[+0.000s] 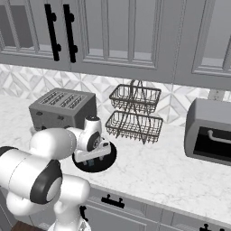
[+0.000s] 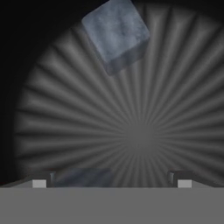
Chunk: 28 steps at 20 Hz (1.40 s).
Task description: Grab a lemon wedge from the fridge and one ice cube from the ice bowl, and put them in the glass of lemonade.
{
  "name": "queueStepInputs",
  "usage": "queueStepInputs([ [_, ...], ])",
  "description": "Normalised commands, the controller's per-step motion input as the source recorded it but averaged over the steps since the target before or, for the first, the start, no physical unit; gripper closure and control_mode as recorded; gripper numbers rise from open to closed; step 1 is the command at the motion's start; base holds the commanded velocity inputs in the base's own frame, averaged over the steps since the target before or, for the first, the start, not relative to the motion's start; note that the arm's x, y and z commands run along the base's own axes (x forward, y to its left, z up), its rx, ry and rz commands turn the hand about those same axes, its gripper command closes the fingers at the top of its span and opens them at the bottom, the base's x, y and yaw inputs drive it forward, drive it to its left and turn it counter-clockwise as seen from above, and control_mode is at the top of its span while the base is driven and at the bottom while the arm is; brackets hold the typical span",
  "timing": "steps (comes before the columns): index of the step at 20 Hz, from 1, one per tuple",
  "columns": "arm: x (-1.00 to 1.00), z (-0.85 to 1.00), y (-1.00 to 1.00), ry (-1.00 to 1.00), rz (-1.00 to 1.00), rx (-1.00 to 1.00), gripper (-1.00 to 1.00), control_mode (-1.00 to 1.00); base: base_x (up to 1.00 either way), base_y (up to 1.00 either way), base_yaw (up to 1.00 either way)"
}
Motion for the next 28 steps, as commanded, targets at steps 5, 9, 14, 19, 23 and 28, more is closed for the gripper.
queueStepInputs([
  [5, 0.0, 0.0, -0.03, 0.0, 0.0, 0.01, -1.0, -1.0, 0.0, 0.0, 0.0],
  [9, 0.0, 0.0, -0.16, 0.0, 0.0, 0.04, -1.0, -1.0, 0.0, 0.0, 0.0],
  [14, 0.0, -0.01, -0.05, 0.0, 0.0, 0.03, -1.0, -1.0, 0.0, 0.0, 0.0],
  [19, 0.01, -0.27, 0.04, 0.0, 0.0, 0.0, -1.0, -1.0, 0.0, 0.0, 0.0],
  [23, 0.0, -0.36, 0.01, 0.0, 0.0, 0.01, -1.0, -1.0, 0.0, 0.0, 0.0],
  [28, 0.0, -0.17, 0.0, 0.0, 0.0, 0.02, -1.0, -1.0, 0.0, 0.0, 0.0],
])
